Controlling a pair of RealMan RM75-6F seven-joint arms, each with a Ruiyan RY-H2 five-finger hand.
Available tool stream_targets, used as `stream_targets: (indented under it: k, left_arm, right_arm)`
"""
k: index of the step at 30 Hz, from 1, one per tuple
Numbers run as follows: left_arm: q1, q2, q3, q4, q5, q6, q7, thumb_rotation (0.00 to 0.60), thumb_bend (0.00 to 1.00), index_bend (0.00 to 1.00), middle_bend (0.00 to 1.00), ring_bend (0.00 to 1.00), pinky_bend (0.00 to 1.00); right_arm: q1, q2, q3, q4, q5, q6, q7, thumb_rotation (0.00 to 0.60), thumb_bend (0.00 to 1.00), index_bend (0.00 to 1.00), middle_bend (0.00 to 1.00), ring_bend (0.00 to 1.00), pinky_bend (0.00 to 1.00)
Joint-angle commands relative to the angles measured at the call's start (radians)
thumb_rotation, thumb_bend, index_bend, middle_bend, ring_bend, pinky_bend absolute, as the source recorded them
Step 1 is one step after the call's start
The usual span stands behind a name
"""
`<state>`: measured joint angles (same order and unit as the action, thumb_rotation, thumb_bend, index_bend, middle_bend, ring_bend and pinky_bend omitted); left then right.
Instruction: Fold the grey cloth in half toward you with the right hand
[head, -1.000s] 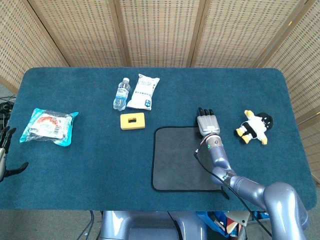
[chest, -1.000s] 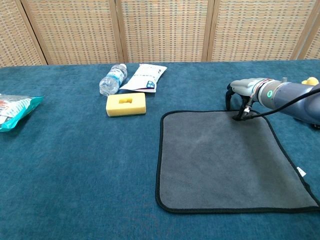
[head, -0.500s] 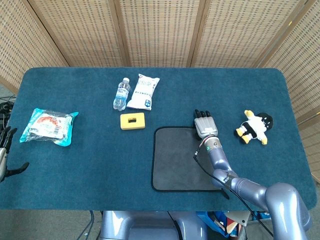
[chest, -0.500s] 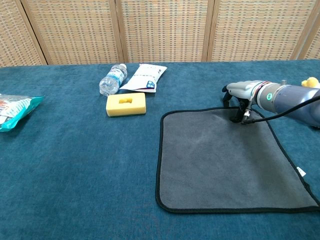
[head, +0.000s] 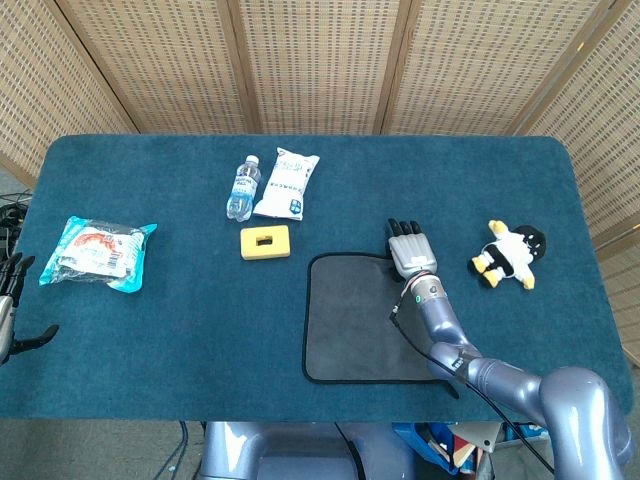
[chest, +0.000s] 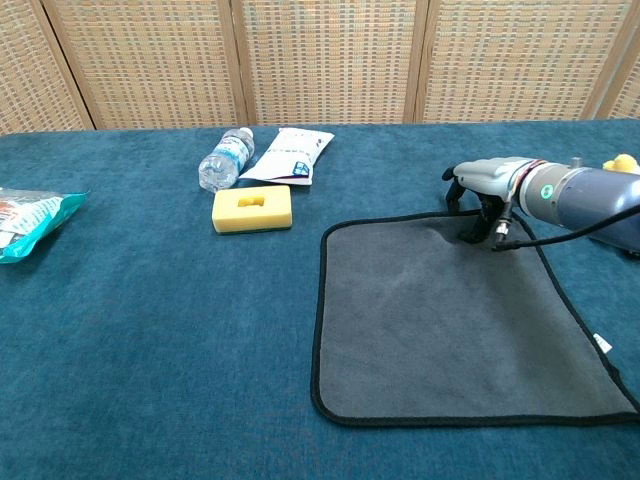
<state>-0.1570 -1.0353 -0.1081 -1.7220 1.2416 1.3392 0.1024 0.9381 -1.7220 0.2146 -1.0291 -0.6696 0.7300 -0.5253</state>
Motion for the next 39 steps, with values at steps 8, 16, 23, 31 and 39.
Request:
stream_targets:
  k: [8,16,23,31,39]
  left_arm:
    - [0.004,0.005,0.005,-0.006,0.014,0.006,-0.009,0.6,0.22,0.0,0.0,0.0,0.0]
    - [0.012,0.012,0.012,-0.018,0.039,0.023,-0.018,0.6,0.22,0.0,0.0,0.0,0.0]
    - [0.018,0.017,0.019,-0.026,0.063,0.038,-0.024,0.6,0.22,0.0,0.0,0.0,0.0]
    - [0.028,0.024,0.028,-0.034,0.092,0.055,-0.037,0.6,0.22,0.0,0.0,0.0,0.0]
    - [0.038,0.031,0.037,-0.042,0.121,0.073,-0.05,0.6,0.22,0.0,0.0,0.0,0.0]
  right_arm:
    - [-0.048,0.064,-0.028,-0.111,-0.108,0.044,0.059,0.6,0.56,0.63,0.0,0.0,0.0]
    - [-0.107,0.124,-0.066,-0.216,-0.237,0.091,0.135,0.6,0.56,0.63,0.0,0.0,0.0]
    - [-0.16,0.168,-0.107,-0.291,-0.352,0.134,0.206,0.6,0.56,0.63,0.0,0.0,0.0]
    - [-0.215,0.213,-0.152,-0.363,-0.466,0.188,0.271,0.6,0.57,0.63,0.0,0.0,0.0]
    - [-0.27,0.242,-0.199,-0.411,-0.566,0.233,0.34,0.6,0.57,0.63,0.0,0.0,0.0]
